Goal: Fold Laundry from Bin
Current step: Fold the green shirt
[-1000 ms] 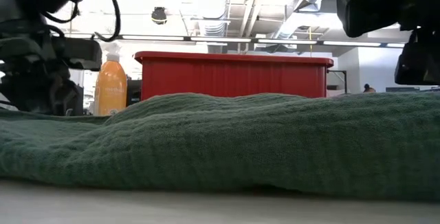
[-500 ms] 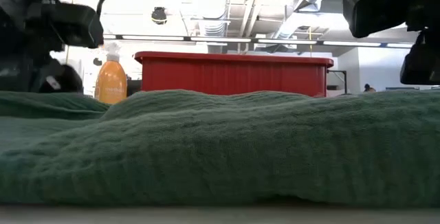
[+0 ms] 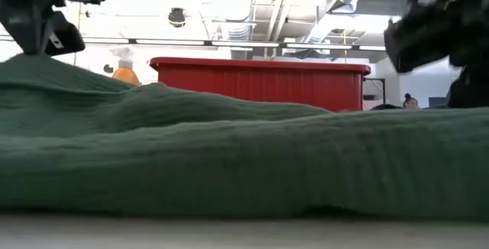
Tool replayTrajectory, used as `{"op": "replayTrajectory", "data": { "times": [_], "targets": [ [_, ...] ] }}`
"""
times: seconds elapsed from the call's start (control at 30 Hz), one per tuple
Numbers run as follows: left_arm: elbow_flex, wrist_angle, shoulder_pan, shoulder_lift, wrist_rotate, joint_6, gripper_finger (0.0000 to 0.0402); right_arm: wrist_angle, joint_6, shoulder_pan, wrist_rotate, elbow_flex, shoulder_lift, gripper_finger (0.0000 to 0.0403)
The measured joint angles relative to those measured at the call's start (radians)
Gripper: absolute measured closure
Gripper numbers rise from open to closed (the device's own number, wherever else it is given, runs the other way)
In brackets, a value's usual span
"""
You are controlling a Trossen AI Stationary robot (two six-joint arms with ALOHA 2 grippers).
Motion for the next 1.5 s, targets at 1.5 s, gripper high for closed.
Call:
{"op": "replayTrajectory", "data": {
  "times": [1.5],
  "targets": [
    [-0.021,0.412,-0.061,0.414,0.296,-0.005,0.0352,-0.321,0.358,0.095,0.046,-0.063,-0.196,0.0262]
  ]
}}
